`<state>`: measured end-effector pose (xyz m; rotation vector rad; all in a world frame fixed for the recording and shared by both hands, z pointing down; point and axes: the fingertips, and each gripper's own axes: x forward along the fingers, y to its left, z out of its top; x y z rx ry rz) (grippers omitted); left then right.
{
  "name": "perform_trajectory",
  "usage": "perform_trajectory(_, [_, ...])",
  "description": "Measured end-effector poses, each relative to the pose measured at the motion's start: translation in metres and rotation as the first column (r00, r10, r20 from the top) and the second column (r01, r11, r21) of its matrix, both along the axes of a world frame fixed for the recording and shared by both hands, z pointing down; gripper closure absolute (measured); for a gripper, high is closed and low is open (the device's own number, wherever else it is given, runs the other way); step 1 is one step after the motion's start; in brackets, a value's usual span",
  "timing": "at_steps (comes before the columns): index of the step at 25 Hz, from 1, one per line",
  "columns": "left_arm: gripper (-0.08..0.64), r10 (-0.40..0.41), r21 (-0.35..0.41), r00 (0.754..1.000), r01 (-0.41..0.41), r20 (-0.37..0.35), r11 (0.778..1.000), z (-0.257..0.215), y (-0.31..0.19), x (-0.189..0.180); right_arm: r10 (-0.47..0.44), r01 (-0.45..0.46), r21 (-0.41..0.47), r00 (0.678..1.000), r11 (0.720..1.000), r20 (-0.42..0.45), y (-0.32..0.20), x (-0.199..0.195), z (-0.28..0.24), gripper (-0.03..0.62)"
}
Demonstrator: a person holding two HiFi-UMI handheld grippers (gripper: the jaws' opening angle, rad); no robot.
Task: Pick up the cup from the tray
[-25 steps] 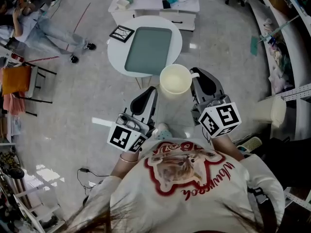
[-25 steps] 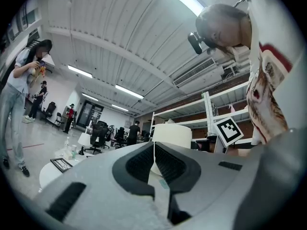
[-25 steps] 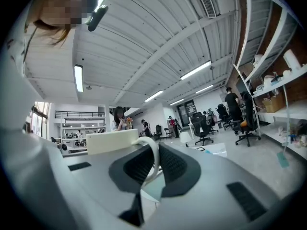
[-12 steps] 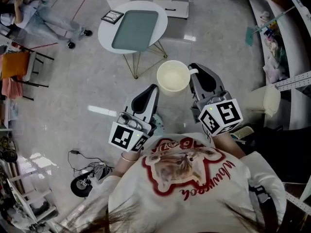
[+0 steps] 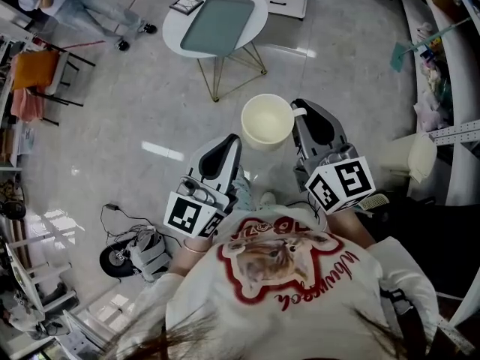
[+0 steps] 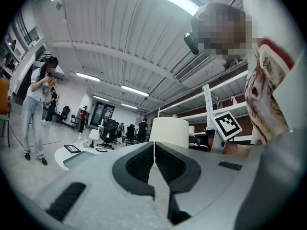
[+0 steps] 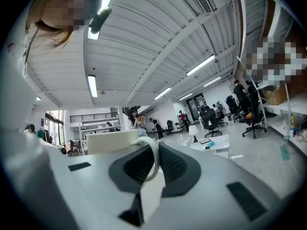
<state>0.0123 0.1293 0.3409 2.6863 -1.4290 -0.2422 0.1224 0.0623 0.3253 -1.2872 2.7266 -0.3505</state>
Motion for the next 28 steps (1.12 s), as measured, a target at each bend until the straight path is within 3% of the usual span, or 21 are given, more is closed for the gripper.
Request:
perform_trajectory(8, [0.541, -0.052, -0.015, 0.999, 0.052, -0.007, 0.999, 0.0, 0.03, -0.017, -0.019, 0.019, 0.027, 1.0, 0.999, 0.007, 0.022, -0.005, -0.012, 0.546])
perform_trajectory(28, [0.541, -0.008, 0.052, 0.999, 0.01, -0.032, 0.999, -0.016, 0.094, -0.083, 0.003, -0.001, 0.081, 1.0, 0.997, -0.019, 0.102, -0.079, -0.026, 0.546])
